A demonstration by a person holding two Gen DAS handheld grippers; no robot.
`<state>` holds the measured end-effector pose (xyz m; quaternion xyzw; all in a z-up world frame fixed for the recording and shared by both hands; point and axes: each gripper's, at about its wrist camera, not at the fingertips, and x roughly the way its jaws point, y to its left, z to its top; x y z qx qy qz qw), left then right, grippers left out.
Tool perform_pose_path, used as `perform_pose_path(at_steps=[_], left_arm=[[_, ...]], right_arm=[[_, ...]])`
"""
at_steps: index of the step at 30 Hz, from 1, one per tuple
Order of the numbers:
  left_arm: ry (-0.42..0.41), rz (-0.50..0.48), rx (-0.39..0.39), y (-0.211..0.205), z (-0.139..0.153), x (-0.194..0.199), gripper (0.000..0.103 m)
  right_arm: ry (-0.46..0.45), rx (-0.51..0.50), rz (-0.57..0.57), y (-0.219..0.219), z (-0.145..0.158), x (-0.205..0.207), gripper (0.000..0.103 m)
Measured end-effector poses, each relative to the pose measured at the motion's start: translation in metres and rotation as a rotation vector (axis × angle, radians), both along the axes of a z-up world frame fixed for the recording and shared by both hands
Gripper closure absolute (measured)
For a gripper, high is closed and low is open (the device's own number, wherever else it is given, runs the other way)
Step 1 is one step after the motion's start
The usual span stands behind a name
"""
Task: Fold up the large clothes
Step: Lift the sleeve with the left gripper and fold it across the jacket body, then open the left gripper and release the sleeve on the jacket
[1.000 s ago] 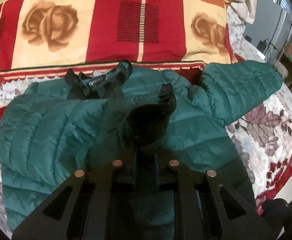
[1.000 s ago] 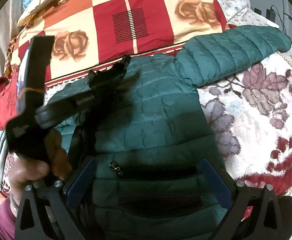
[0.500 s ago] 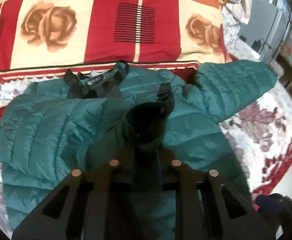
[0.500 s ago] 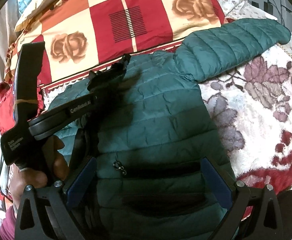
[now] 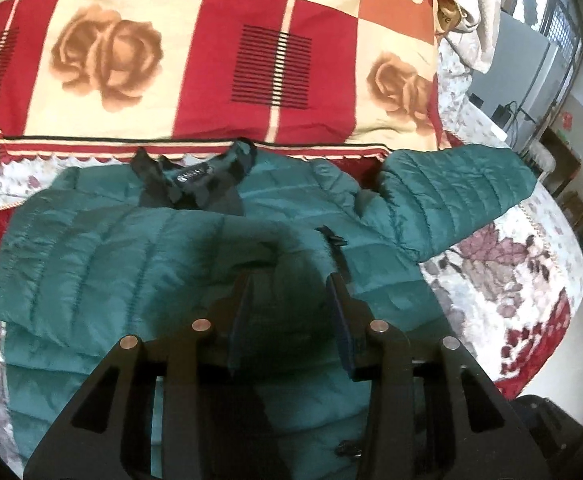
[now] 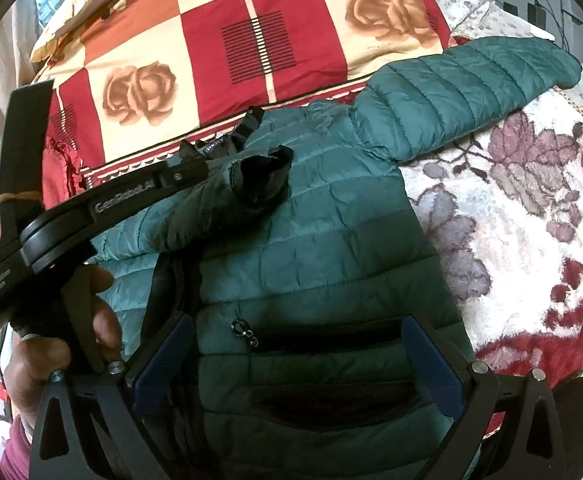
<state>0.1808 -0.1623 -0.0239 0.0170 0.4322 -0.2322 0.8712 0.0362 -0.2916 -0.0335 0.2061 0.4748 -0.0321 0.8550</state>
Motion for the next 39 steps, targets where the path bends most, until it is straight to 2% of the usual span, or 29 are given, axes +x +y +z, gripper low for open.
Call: perform_pose_path(at_steps=[5,13,22,28,39], left_arm=[[-0.056,0.054,0.062,0.023,0.003,-0.001,0.066],[-0.069,0.155,0.131,0.071,-0.001,0.006,0.066],[-0.07,0.244,0.167,0.111,-0.007,0.01,0.066],[-0.126,0.298,0.215,0.128,-0.003,0.009,0.066],[-0.177,0.321,0.202,0.136,0.026,0.011,0.066]], right_arm=[[-0.004,-0.004,0.015,0.007,0.002,0.008,0.0],[-0.015,-0.047,0.051,0.025,0.004,0.028,0.0],[-0.001,-0.055,0.06,0.03,0.0,0.043,0.0],[0.01,-0.063,0.068,0.03,-0.003,0.053,0.0],[0.014,-0.046,0.068,0.033,-0.007,0.057,0.0]])
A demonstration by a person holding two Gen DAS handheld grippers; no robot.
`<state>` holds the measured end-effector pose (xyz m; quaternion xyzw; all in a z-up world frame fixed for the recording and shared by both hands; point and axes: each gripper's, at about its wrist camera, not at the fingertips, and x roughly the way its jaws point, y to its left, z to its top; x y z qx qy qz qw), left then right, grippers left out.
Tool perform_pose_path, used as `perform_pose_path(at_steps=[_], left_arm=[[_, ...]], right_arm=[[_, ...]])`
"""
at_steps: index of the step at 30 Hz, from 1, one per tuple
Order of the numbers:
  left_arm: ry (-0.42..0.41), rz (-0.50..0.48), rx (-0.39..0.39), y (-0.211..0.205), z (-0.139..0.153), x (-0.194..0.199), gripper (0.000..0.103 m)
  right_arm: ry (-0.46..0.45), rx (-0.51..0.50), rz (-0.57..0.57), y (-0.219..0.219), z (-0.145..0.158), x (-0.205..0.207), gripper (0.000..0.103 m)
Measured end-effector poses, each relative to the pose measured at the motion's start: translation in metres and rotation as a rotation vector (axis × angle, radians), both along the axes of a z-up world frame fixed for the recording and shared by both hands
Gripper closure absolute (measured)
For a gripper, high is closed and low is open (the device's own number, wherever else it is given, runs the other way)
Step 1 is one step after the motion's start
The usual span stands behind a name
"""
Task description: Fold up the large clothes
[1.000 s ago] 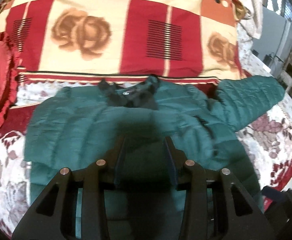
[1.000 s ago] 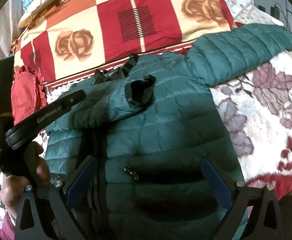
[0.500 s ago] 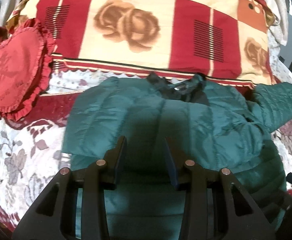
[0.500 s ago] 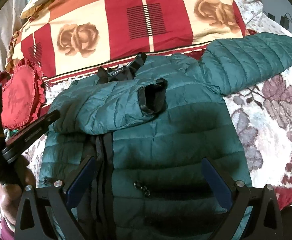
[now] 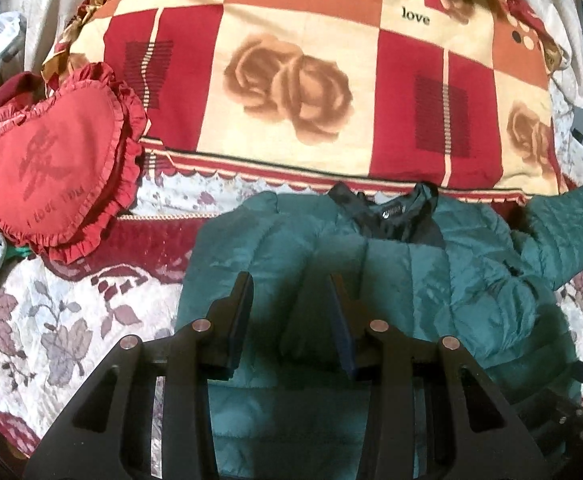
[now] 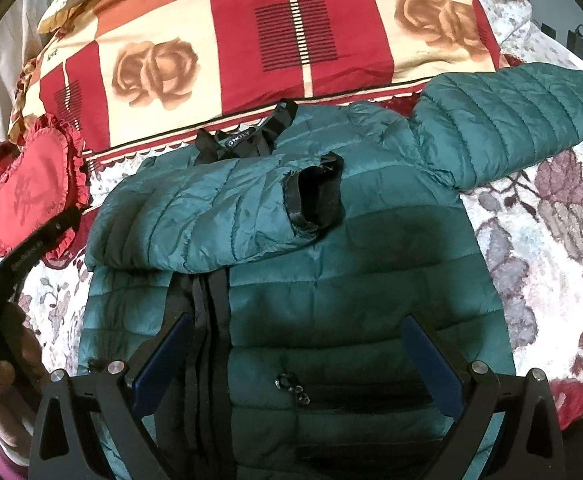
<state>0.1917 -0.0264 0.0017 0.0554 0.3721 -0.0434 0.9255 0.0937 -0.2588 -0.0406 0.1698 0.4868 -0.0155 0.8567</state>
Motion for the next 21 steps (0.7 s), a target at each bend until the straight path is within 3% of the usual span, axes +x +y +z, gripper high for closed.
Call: perform_pose_path(at_steps=[7,16,20,21], left_arm=[[-0.01,0.008,-0.038,0.007,0.005,-0.003,0.066],[0.046,0.061,-0.029,0.026,-0.021,0.009,0.066],[0.059,0.071,-0.026,0.031,-0.028,0.012,0.066],[0.062,0.072,-0.024,0.031,-0.029,0.013,0.066]], right_arm=[[-0.016,0.008,0.002,-0.007,-0.003,0.014,0.0],[-0.002,0.051,0.035,-0.005,-0.007,0.061,0.001],[0.029,0.052,0.066,0.004,-0.017,0.075,0.01],[0.036,0.049,0.067,0.005,-0.021,0.078,0.019]])
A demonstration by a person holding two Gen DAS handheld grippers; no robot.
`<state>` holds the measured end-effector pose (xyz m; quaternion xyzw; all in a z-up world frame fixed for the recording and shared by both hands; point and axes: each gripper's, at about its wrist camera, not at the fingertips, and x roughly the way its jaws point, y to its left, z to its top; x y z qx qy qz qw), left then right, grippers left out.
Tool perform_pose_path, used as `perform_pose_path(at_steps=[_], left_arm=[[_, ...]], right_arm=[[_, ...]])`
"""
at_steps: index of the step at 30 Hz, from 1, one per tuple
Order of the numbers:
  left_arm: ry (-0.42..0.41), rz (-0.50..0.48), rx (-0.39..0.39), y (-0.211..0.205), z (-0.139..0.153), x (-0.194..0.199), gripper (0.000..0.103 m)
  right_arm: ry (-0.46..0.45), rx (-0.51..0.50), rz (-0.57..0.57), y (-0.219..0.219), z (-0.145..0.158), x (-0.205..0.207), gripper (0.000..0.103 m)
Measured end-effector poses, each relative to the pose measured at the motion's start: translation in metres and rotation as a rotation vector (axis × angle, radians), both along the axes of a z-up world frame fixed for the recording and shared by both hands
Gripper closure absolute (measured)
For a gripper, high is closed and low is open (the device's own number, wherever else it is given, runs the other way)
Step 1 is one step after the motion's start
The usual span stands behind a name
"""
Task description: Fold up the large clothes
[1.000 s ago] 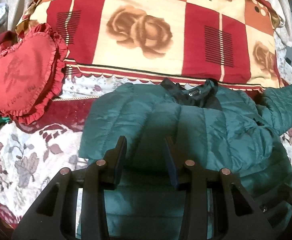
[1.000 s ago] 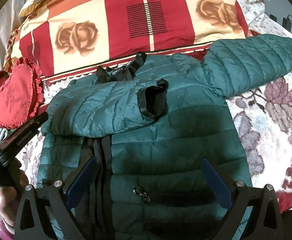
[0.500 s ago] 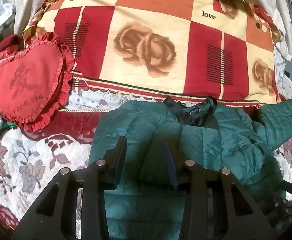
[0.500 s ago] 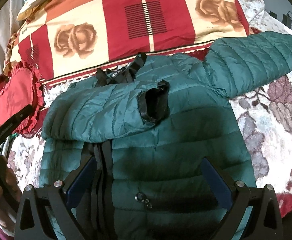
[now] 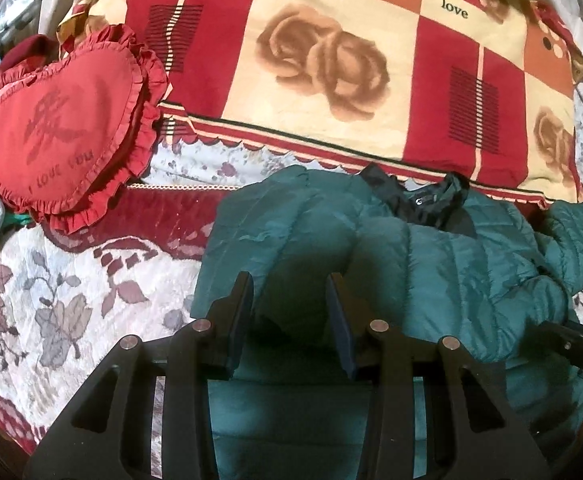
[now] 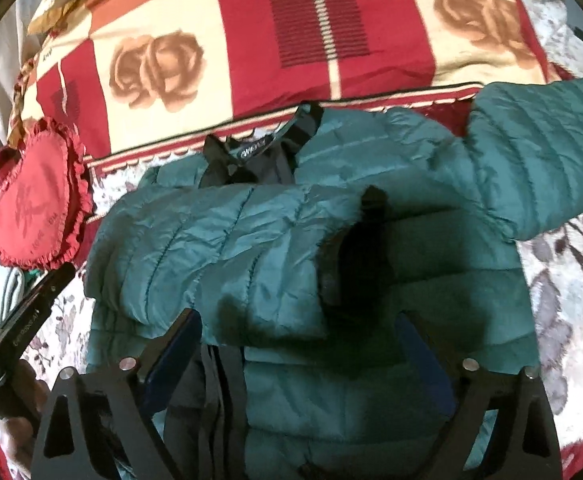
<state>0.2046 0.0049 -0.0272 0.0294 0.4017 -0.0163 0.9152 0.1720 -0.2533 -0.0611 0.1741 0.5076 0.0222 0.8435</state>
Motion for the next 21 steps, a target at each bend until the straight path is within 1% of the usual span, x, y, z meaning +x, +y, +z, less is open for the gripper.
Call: perform_pose_path(at_steps=[2,3,4,5,6,7,8,9,11,12,16,17,21], left_arm=[[0.008,0.008,-0.004,0.002,-0.002,0.002,0.066],[0.009,0.013,-0.01,0.005,-0.002,0.002,0.066],[0.012,0.019,-0.017,0.007,-0.003,0.003,0.066],[0.014,0.022,-0.02,0.009,-0.004,0.003,0.066],[0.016,0.028,-0.019,0.012,-0.005,0.004,0.066],[0.02,0.034,-0.019,0.014,-0.006,0.005,0.066],[0.025,0.045,-0.02,0.018,-0.007,0.007,0.066],[0.031,0.054,-0.025,0.021,-0.009,0.009,0.066],[0.052,0.082,-0.046,0.03,-0.014,0.014,0.066],[0.058,0.093,-0.053,0.033,-0.015,0.017,0.066],[0.085,0.124,-0.071,0.041,-0.024,0.026,0.066],[0.088,0.128,-0.068,0.041,-0.026,0.027,0.066],[0.101,0.135,-0.054,0.039,-0.035,0.034,0.066]], right_arm=[[0.02,0.004,0.005,0.001,-0.008,0.008,0.03],[0.019,0.028,0.015,0.0,-0.011,0.011,0.038],[0.013,0.046,0.028,0.0,-0.014,0.013,0.043],[0.004,0.045,0.041,0.002,-0.015,0.015,0.051],[-0.012,0.024,0.054,0.004,-0.014,0.016,0.062],[-0.038,-0.005,0.066,0.006,-0.01,0.016,0.067],[-0.068,-0.05,0.07,0.008,-0.005,0.016,0.077],[-0.1,-0.108,0.062,0.009,0.002,0.015,0.081],[-0.153,-0.194,0.049,0.008,0.015,0.017,0.083],[-0.165,-0.222,0.043,0.006,0.02,0.02,0.084],[-0.183,-0.323,-0.005,-0.008,0.026,0.038,0.085],[-0.182,-0.334,-0.013,-0.011,0.026,0.041,0.085],[-0.132,-0.338,-0.063,-0.029,0.007,0.057,0.085]])
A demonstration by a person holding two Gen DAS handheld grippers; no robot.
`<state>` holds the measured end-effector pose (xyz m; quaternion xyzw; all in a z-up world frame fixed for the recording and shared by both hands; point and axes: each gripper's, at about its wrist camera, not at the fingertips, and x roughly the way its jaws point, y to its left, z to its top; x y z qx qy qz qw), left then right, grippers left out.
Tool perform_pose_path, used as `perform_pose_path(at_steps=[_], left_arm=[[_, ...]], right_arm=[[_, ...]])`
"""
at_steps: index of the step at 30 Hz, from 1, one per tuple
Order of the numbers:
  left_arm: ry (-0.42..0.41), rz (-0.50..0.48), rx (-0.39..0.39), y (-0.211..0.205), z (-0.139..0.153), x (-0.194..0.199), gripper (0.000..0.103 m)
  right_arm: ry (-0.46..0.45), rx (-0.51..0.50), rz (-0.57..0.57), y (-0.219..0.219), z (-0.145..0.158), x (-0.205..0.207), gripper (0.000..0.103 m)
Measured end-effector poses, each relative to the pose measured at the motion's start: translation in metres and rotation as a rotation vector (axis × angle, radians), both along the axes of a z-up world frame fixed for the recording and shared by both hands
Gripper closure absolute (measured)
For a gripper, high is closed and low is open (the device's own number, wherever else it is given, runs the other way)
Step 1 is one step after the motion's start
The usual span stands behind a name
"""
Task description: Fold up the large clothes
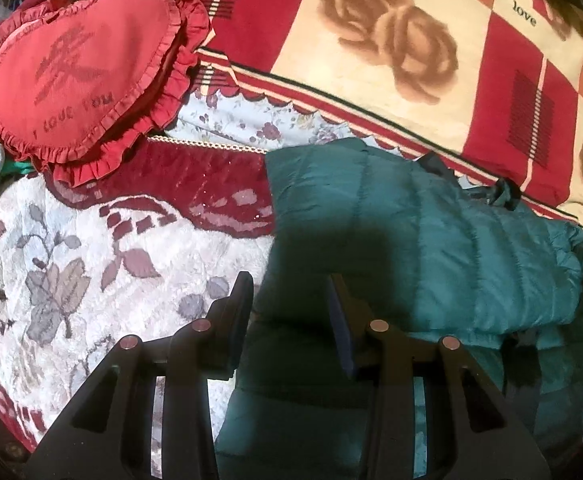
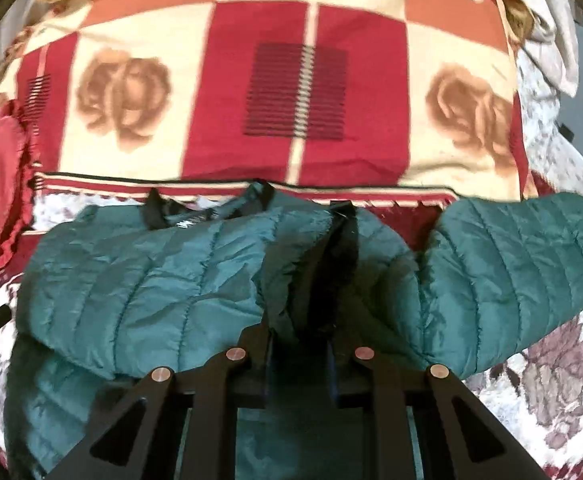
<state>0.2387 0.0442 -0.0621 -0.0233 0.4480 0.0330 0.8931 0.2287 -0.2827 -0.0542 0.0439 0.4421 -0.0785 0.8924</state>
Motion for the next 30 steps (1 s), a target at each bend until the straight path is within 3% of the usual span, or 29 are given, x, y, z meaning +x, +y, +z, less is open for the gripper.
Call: perform_pose_path(at_steps=[6,8,11,12,17,20,26,30], left_arm=[[0.05,0.009,0.02,-0.002,-0.022,0.014,0.066],[0.044,0.01,0.042,-0.004,-0.022,0.014,0.066],[0.033,0.003,0.051,-0.006,-0.019,0.01,0.066],[0.031,0.001,0.05,-0.007,-0.017,0.009,0.066],[0.003,-0.009,0.048,-0.012,-0.006,0.003,0.066],[-0.007,-0.013,0.05,-0.015,-0.002,0.001,0.066],[-0.002,-0.016,0.07,-0.017,-0.004,0.001,0.066],[-0.003,-0.02,0.073,-0.019,-0.004,0.0,0.066]], right_arm=[[0.099,0.018,-0.031,-0.018,-0.038,0.011,0.085],[0.096,0.05,-0.013,-0.022,-0.034,0.006,0.083],[0.062,0.133,-0.033,-0.031,-0.017,-0.01,0.039],[0.018,0.149,-0.047,-0.035,-0.005,-0.02,0.037],[-0.05,0.162,0.033,-0.013,0.03,-0.04,0.037],[-0.039,0.128,0.095,0.013,0.032,-0.033,0.037],[0.058,0.073,0.099,0.029,-0.012,0.0,0.038],[0.121,0.125,0.065,0.019,-0.039,0.009,0.039]])
